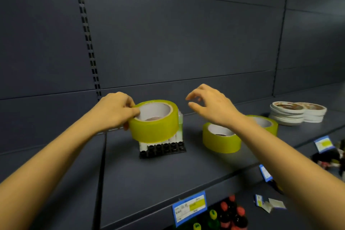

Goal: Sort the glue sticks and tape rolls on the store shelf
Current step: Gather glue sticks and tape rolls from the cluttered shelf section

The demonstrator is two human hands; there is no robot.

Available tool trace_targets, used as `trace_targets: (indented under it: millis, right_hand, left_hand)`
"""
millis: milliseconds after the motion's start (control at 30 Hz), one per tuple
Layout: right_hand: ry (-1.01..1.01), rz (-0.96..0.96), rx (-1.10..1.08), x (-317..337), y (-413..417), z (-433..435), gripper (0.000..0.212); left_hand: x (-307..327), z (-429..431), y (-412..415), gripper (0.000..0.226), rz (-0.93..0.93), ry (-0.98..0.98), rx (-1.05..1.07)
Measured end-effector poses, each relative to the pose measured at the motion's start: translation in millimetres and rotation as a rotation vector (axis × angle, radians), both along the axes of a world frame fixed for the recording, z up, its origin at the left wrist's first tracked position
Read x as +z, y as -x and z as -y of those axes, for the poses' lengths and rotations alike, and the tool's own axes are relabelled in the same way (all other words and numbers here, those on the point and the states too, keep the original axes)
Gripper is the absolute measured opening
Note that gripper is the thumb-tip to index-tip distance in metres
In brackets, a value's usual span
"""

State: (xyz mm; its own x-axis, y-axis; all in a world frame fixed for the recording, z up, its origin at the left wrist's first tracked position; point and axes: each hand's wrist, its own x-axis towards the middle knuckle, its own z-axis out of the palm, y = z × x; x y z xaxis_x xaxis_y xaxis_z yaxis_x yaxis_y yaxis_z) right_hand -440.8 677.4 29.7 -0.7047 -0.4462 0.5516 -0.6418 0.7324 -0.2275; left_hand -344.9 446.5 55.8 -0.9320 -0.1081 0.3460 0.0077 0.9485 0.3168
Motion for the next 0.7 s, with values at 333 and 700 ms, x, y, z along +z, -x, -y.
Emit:
trace_targets:
  millis: [333, 700]
  right_hand:
    - [-0.071, 0.004, -0.129, 8, 44, -117, 0.021]
    - [-0.04, 0.001, 0.101, -5, 67, -152, 0.017]
  left_hand:
    - [-17, -128, 78, 0.026, -0.013, -0.043, -0.057]
    - [-49, -179, 103, 0.03, 0.034, 0.024, 0.13]
